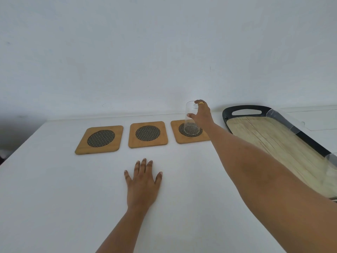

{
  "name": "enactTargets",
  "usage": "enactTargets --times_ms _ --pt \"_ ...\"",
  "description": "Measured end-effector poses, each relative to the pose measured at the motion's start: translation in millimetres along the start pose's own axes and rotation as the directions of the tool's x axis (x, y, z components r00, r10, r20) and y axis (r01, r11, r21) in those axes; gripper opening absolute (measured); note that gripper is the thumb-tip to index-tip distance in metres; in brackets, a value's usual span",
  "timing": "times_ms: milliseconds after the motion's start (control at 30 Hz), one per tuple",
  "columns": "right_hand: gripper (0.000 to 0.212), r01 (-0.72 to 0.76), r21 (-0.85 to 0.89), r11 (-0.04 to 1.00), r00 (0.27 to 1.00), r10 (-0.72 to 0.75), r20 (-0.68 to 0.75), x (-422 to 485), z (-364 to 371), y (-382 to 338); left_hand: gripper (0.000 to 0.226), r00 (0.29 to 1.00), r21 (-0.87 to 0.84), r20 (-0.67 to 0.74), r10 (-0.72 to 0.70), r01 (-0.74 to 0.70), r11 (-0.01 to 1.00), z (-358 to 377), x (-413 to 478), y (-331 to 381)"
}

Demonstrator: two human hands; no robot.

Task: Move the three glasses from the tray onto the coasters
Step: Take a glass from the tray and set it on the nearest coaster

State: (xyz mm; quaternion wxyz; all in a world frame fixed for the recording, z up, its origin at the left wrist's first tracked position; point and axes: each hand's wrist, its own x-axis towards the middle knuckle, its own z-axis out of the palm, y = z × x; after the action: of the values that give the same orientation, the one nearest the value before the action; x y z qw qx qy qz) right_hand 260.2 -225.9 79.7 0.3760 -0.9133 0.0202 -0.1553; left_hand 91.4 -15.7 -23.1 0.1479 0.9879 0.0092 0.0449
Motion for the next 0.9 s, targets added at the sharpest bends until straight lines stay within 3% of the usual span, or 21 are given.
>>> enactTargets --times_ms 767,900 --pt "0.062 0.014 -0.057 0.998 0.999 -0.017 -0.047 0 13 2 0.058 1.000 0.006 -0.011 -0.001 0.001 1.000 -1 -2 1" --pt "0.071 0.032 -0.065 0.997 0.990 -0.041 -0.136 -6 14 -2 0.058 1.000 0.003 -0.012 -0.003 0.003 1.000 -1 -1 1"
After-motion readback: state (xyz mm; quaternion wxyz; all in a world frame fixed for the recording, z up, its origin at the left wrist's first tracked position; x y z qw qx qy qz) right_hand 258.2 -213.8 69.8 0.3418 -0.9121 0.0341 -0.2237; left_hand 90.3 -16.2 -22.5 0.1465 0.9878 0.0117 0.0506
